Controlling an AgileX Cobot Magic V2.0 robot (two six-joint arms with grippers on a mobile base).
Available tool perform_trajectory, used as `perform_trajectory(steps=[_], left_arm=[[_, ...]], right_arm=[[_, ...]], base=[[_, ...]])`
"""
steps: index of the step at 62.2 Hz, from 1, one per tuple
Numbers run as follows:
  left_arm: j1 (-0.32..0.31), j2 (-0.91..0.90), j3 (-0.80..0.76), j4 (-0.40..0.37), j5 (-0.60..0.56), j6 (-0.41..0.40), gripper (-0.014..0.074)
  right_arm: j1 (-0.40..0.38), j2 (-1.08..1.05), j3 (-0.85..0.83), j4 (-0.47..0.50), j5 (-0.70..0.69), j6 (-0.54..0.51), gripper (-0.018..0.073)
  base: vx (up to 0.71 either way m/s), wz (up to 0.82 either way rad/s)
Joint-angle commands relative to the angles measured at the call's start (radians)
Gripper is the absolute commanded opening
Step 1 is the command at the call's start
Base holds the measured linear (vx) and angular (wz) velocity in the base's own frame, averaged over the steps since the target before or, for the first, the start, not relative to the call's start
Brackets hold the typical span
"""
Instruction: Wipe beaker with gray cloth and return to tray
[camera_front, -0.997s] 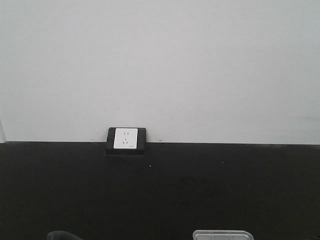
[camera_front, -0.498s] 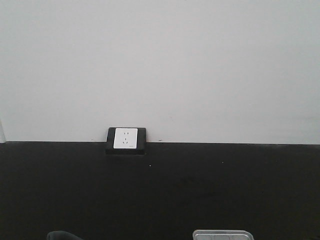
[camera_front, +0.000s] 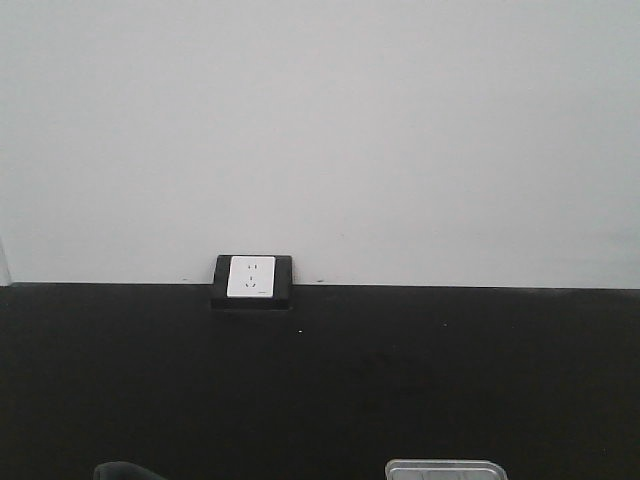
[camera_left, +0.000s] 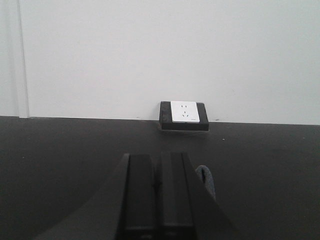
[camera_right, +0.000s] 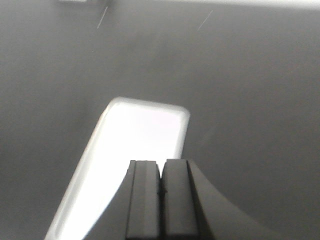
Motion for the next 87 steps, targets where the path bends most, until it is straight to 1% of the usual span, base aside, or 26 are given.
perform_trajectory(steps=[1,6,14,21,30,34,39,42,50,87], left_arm=[[0.003,-0.025,0.032,-0.011,-0.085,0.001,-0.0006],[0.003,-0.025,0.032,-0.011,-0.085,0.001,-0.0006],[0.003,-0.025,0.032,-0.011,-0.085,0.001,-0.0006],[0.003,-0.025,0.032,-0.011,-0.085,0.001,-0.0006],[0.003,-0.025,0.032,-0.011,-0.086,0.001,-0.0006],[0.003,-0.025,0.031,-0.011,-0.086,0.001,-0.0006],[0.003,-0.025,0.031,-0.011,-0.086,0.001,-0.0006],[0.003,-0.025,0.031,-0.011,-0.086,0.001,-0.0006],[0.003,-0.025,0.031,-0.011,-0.086,0.001,-0.0006],[0.003,-0.025,0.031,-0.011,-0.086,0.001,-0.0006]], right_arm=[[-0.054,-0.118,0.085,-0.055,-0.195,-0.009,-0.0011],[-0.082,-0.235,0.194,-0.079,-0.269,-0.009,-0.0011],[-0.087,-0.399,0.348,-0.088,-0.370,-0.009,-0.0011],[-0.098,-0.512,0.428,-0.088,-0.405,-0.009,-0.0011],[-0.129,-0.509,0.479,-0.085,-0.407,-0.010,-0.0011],[-0.137,-0.509,0.515,-0.085,-0.439,-0.008,-0.0011],[-0.135,-0.509,0.572,-0.081,-0.517,0.000,-0.0011],[-0.135,-0.508,0.563,-0.077,-0.476,0.011,-0.0011],[-0.135,-0.507,0.565,-0.081,-0.458,0.013,-0.0011],[-0.135,-0.507,0.565,-0.081,-0.459,0.013,-0.0011]], base=[[0.00,0.00],[0.00,0.00],[0.00,0.00],[0.00,0.00],[0.00,0.00],[0.00,0.00],[0.00,0.00],[0.00,0.00],[0.00,0.00],[0.00,0.00]])
